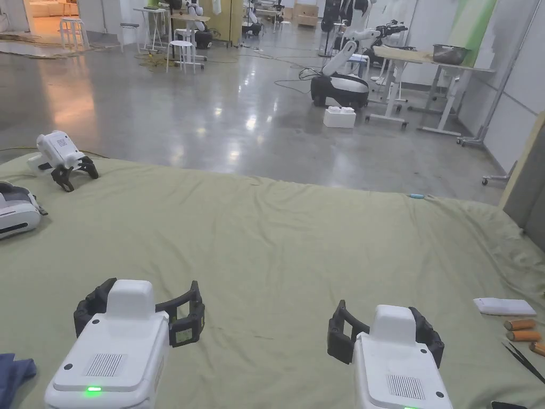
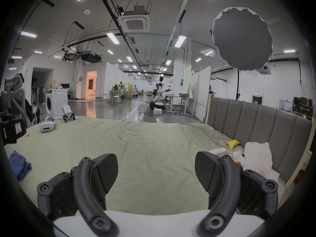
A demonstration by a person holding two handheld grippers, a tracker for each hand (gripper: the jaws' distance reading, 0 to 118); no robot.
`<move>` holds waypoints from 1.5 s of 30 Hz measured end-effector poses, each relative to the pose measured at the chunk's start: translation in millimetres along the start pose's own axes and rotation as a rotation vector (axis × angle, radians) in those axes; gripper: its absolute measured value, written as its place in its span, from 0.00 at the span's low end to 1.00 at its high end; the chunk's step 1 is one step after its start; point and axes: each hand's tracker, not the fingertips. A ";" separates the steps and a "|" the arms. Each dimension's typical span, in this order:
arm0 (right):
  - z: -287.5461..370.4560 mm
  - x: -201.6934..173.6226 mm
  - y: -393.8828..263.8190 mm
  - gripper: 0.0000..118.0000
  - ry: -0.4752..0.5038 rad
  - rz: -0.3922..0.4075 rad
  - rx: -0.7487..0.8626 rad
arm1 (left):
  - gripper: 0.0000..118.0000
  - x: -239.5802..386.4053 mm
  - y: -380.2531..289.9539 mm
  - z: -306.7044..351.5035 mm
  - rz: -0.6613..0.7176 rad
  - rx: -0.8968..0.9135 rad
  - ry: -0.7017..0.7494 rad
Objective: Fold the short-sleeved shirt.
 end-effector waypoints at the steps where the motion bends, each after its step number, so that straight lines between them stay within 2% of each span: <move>1: -0.7 1.0 0.0 0.81 0.001 -0.011 -0.002 | 0.93 -0.1 0.2 -0.6 0.000 -0.004 -0.007; 5: -2.9 -1.9 2.2 0.81 0.020 -0.045 -0.045 | 0.94 5.6 -0.8 1.0 -0.053 0.014 -0.003; 10: -2.0 2.2 12.4 0.81 0.114 -0.164 -0.088 | 0.95 10.1 -1.0 1.1 -0.090 0.021 -0.015; 19: -1.7 8.2 28.2 0.81 0.098 -0.242 -0.136 | 0.95 10.9 -0.2 0.8 -0.070 0.044 -0.021; 23: -2.6 6.7 27.5 0.81 0.047 -0.198 -0.135 | 0.95 10.0 0.2 0.4 -0.047 0.048 -0.020; 27: -5.6 10.0 25.6 0.81 0.047 -0.212 -0.164 | 0.95 7.8 -1.2 0.1 -0.027 0.073 -0.027; 32: -7.1 6.2 20.1 0.81 0.031 -0.153 -0.167 | 0.95 6.4 -0.3 -3.8 -0.028 0.058 -0.009; 45: -14.2 2.7 16.2 0.82 0.015 -0.101 -0.176 | 0.95 3.7 -3.7 -7.6 -0.062 0.022 -0.001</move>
